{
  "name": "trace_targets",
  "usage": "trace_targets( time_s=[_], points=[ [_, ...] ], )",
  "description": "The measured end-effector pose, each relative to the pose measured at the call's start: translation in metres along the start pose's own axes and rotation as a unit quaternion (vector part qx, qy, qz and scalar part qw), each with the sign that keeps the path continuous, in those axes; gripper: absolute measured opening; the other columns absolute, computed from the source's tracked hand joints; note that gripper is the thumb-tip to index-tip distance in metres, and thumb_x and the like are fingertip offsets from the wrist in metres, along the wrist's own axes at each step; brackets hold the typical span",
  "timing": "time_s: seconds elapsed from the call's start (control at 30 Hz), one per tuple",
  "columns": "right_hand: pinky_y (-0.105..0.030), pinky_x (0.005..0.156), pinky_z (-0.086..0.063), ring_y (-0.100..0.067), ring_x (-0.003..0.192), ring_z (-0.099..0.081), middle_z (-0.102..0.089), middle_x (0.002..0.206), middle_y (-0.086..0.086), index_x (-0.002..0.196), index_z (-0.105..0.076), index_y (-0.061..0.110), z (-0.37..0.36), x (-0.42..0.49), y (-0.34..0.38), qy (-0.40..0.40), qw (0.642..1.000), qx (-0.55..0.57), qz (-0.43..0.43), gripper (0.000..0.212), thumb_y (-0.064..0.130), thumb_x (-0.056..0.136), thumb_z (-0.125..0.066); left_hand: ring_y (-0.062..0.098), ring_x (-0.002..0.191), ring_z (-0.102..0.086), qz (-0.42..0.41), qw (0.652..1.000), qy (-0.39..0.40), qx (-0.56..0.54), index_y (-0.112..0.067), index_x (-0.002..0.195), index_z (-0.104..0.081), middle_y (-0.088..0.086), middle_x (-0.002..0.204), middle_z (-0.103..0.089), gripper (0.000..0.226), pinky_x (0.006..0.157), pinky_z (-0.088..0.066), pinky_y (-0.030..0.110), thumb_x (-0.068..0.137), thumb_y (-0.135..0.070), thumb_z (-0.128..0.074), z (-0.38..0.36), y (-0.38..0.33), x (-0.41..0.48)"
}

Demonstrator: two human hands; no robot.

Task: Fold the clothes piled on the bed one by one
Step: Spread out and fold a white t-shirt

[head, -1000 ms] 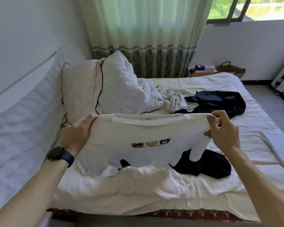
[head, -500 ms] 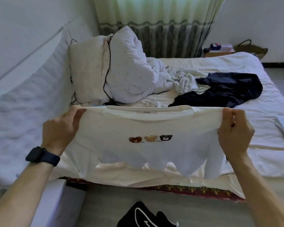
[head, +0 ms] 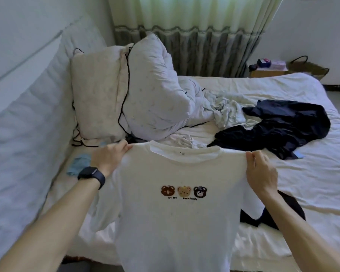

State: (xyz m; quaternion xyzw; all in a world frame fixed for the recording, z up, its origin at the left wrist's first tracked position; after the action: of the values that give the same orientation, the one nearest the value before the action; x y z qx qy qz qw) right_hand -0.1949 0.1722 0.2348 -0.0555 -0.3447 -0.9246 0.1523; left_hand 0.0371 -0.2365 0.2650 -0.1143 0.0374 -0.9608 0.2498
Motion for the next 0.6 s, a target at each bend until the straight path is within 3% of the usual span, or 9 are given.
trace_targets(
  time_s=[0.17,0.33,0.43,0.5,0.53,0.6],
  points=[
    [-0.039,0.068,-0.037,-0.031,0.075,-0.051,-0.056,0.086,-0.005,0.089,-0.05,0.017,-0.11,0.072,-0.032,0.058,0.994,-0.06,-0.065,0.035,0.042,0.108,-0.036,0.03,0.067,-0.064,0.032,0.995,0.087,0.031,-0.019,0.099,-0.053,0.003,0.07,-0.063,0.055,0.051,-0.042,0.033,0.097,-0.061,-0.018,-0.136,0.043,0.092],
    [-0.039,0.072,-0.035,-0.027,0.075,-0.047,-0.047,0.088,-0.004,0.095,-0.05,0.018,-0.229,0.131,-0.082,0.088,0.985,-0.099,-0.109,0.034,0.044,0.107,-0.033,0.034,0.066,-0.064,0.033,0.991,0.112,0.059,-0.016,0.099,-0.054,0.009,0.072,-0.065,0.047,0.051,-0.044,0.034,0.102,-0.055,-0.028,-0.271,0.066,0.164],
    [-0.039,0.071,-0.034,-0.024,0.074,-0.047,-0.047,0.091,-0.003,0.091,-0.046,0.023,-0.3,0.148,-0.123,0.098,0.982,-0.091,-0.134,0.03,0.044,0.107,-0.033,0.034,0.076,-0.066,0.052,0.991,0.118,0.037,-0.02,0.102,-0.053,0.005,0.084,-0.069,0.043,0.054,-0.043,0.034,0.103,-0.055,-0.028,-0.347,0.073,0.183],
    [-0.04,0.075,-0.037,-0.026,0.085,-0.052,-0.054,0.104,-0.007,0.105,-0.053,0.025,-0.348,0.15,-0.15,0.137,0.976,-0.096,-0.139,0.022,0.039,0.107,-0.036,0.035,0.091,-0.064,0.064,0.989,0.13,0.023,-0.023,0.117,-0.057,0.006,0.103,-0.069,0.036,0.068,-0.05,0.04,0.105,-0.048,-0.034,-0.393,0.073,0.184],
    [-0.041,0.082,-0.04,-0.031,0.098,-0.054,-0.057,0.12,-0.012,0.122,-0.054,0.023,-0.373,0.147,-0.164,0.18,0.967,-0.11,-0.142,0.027,0.038,0.107,-0.039,0.035,0.102,-0.061,0.066,0.987,0.142,0.022,-0.024,0.127,-0.056,0.007,0.115,-0.065,0.035,0.078,-0.049,0.042,0.104,-0.045,-0.04,-0.411,0.072,0.181],
    [-0.045,0.107,-0.036,-0.037,0.135,-0.044,-0.041,0.155,-0.015,0.154,-0.036,0.017,-0.416,0.129,-0.19,0.28,0.935,-0.159,-0.149,0.056,0.044,0.105,-0.042,0.035,0.114,-0.053,0.063,0.987,0.146,0.02,-0.022,0.136,-0.053,0.01,0.128,-0.055,0.041,0.09,-0.042,0.045,0.098,-0.039,-0.053,-0.434,0.07,0.162]
  ],
)
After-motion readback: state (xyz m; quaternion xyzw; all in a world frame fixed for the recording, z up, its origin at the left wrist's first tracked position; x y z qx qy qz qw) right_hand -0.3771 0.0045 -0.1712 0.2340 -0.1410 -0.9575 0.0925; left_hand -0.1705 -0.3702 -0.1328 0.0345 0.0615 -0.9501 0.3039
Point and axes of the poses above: each hand's wrist, its own x-axis towards the middle knuckle, its own z-axis out of the back of the hand, y = z × x, the point moved 7 cm from there along x, towards the middle knuckle
